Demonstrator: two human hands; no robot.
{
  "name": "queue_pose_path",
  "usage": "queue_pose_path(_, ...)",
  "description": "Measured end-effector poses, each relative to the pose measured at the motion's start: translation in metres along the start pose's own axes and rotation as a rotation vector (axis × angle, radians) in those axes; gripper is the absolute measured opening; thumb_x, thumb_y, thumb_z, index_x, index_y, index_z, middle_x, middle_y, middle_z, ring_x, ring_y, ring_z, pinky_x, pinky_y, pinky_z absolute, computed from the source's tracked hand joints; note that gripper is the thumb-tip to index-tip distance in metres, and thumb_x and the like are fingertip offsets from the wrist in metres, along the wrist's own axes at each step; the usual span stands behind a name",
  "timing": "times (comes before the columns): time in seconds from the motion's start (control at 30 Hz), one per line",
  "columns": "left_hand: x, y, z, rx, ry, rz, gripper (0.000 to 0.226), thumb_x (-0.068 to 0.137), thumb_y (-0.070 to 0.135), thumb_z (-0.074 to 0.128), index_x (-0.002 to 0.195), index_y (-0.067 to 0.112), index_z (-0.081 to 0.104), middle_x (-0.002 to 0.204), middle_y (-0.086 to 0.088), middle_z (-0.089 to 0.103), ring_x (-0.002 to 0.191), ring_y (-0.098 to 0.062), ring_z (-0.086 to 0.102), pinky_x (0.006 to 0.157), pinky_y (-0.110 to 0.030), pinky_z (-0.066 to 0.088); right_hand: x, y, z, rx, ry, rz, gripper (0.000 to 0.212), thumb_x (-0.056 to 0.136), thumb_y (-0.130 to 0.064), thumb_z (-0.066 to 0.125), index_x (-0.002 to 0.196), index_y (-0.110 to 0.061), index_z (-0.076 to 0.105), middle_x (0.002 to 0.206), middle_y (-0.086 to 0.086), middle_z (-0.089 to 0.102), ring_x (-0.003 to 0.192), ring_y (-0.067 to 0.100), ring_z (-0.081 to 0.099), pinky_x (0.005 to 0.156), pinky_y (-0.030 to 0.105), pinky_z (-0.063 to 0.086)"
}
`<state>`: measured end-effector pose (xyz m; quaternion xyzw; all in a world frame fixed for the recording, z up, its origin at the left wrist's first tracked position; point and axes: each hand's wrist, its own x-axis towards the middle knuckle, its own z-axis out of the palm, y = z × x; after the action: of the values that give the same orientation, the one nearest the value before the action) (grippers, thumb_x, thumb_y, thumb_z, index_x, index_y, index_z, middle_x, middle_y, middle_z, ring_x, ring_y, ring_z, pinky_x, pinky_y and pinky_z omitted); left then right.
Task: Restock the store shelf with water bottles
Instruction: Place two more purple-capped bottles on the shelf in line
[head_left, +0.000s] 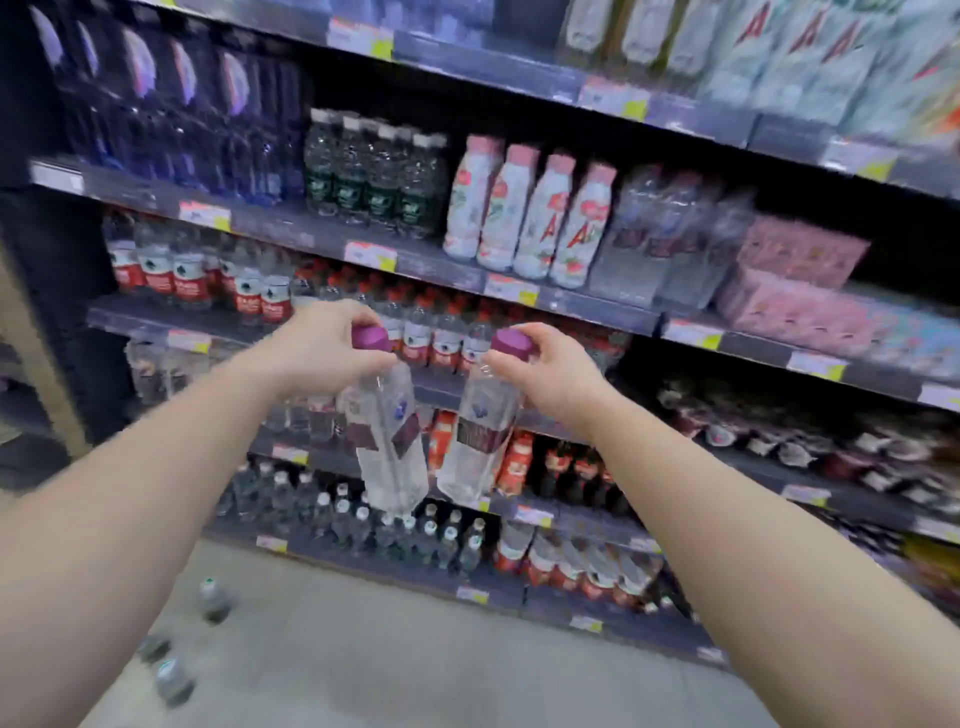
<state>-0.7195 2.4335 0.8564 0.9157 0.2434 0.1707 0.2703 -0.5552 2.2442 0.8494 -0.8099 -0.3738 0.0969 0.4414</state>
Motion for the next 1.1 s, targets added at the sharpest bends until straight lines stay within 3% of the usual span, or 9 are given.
queue_pose_path(0.1, 0.01, 0.059, 0.04, -0.145, 0.051, 0.086, 0.041, 0.085, 0.038, 0.069, 0.121, 0.021, 0.058, 0.109, 0.001, 0.062, 0.092, -0.019, 0.061, 0.074, -0.029, 0.048, -0.019, 0.026, -0.059, 0.044, 0.159, 0.01, 0.034, 0.079, -0.036, 0.073, 0.108, -0.027, 0.059, 0.104, 0.001, 0.067, 0.093, 0.02, 0.065, 0.086, 0.044, 0.055)
queue_pose_path(0.23, 0.033, 0.119, 0.078, -0.431, 0.12, 0.118, 0.049, 0.083, 0.03, 0.075, 0.127, 0.02, 0.057, 0.114, 0.0, 0.061, 0.1, -0.017, 0.061, 0.088, -0.029, 0.049, -0.023, 0.053, -0.12, 0.089, 0.273, 0.057, 0.038, 0.085, -0.034, 0.07, 0.119, -0.024, 0.056, 0.109, -0.003, 0.061, 0.093, 0.015, 0.06, 0.085, 0.037, 0.055)
queue_pose_path(0.33, 0.064, 0.145, 0.094, -0.633, 0.107, 0.127, 0.046, 0.079, 0.027, 0.079, 0.12, 0.025, 0.056, 0.111, 0.001, 0.065, 0.095, -0.012, 0.064, 0.076, -0.02, 0.05, -0.007, 0.066, -0.152, 0.146, 0.318, 0.084, 0.038, 0.085, -0.035, 0.069, 0.118, -0.026, 0.053, 0.114, -0.002, 0.061, 0.101, 0.019, 0.062, 0.089, 0.047, 0.054)
queue_pose_path(0.4, 0.09, 0.157, 0.104, -0.72, 0.085, 0.155, 0.043, 0.081, 0.025, 0.077, 0.117, 0.028, 0.055, 0.113, 0.001, 0.065, 0.096, -0.008, 0.064, 0.073, -0.016, 0.049, 0.01, 0.072, -0.17, 0.113, 0.326, 0.076, 0.036, 0.087, -0.034, 0.068, 0.118, -0.025, 0.052, 0.115, -0.002, 0.061, 0.102, 0.017, 0.062, 0.089, 0.042, 0.054)
queue_pose_path(0.57, 0.149, 0.181, 0.133, -0.623, -0.06, 0.279, 0.028, 0.096, 0.026, 0.057, 0.123, 0.029, 0.053, 0.107, 0.01, 0.058, 0.089, -0.001, 0.056, 0.068, -0.009, 0.042, 0.054, 0.076, -0.207, 0.034, 0.248, 0.041, 0.038, 0.086, -0.033, 0.07, 0.12, -0.025, 0.054, 0.11, -0.004, 0.064, 0.101, 0.016, 0.065, 0.077, 0.034, 0.059)
queue_pose_path(0.73, 0.196, 0.216, 0.164, -0.529, -0.121, 0.335, 0.006, 0.094, 0.029, 0.06, 0.098, 0.025, 0.061, 0.088, 0.007, 0.06, 0.068, -0.005, 0.055, 0.056, -0.016, 0.043, 0.087, 0.08, -0.232, -0.004, 0.108, 0.028, 0.037, 0.087, -0.033, 0.069, 0.12, -0.027, 0.055, 0.107, -0.006, 0.066, 0.099, 0.016, 0.066, 0.078, 0.044, 0.059)
queue_pose_path(0.83, 0.218, 0.231, 0.173, -0.532, -0.084, 0.3, 0.016, 0.085, 0.035, 0.071, 0.09, 0.021, 0.065, 0.074, 0.007, 0.062, 0.05, 0.003, 0.052, 0.046, -0.011, 0.038, 0.102, 0.093, -0.244, -0.043, 0.072, 0.014, 0.04, 0.086, -0.038, 0.069, 0.122, -0.027, 0.055, 0.109, -0.008, 0.066, 0.098, 0.016, 0.067, 0.077, 0.042, 0.059)
queue_pose_path(1.0, 0.239, 0.246, 0.191, -0.444, -0.136, 0.253, 0.027, 0.076, 0.038, 0.079, 0.091, 0.023, 0.063, 0.082, 0.001, 0.066, 0.056, -0.006, 0.058, 0.045, -0.015, 0.045, 0.125, 0.124, -0.276, -0.069, 0.082, -0.027, 0.037, 0.087, -0.039, 0.068, 0.12, -0.029, 0.056, 0.105, -0.01, 0.066, 0.095, 0.022, 0.067, 0.076, 0.039, 0.06)
queue_pose_path(1.1, 0.246, 0.261, 0.207, -0.424, -0.126, 0.22, 0.03, 0.071, 0.037, 0.083, 0.088, 0.025, 0.062, 0.078, 0.003, 0.062, 0.052, -0.005, 0.055, 0.044, -0.016, 0.042, 0.144, 0.138, -0.303, -0.054, 0.084, -0.079, 0.03, 0.087, -0.038, 0.069, 0.114, -0.031, 0.058, 0.102, -0.013, 0.067, 0.092, 0.011, 0.067, 0.075, 0.032, 0.06)
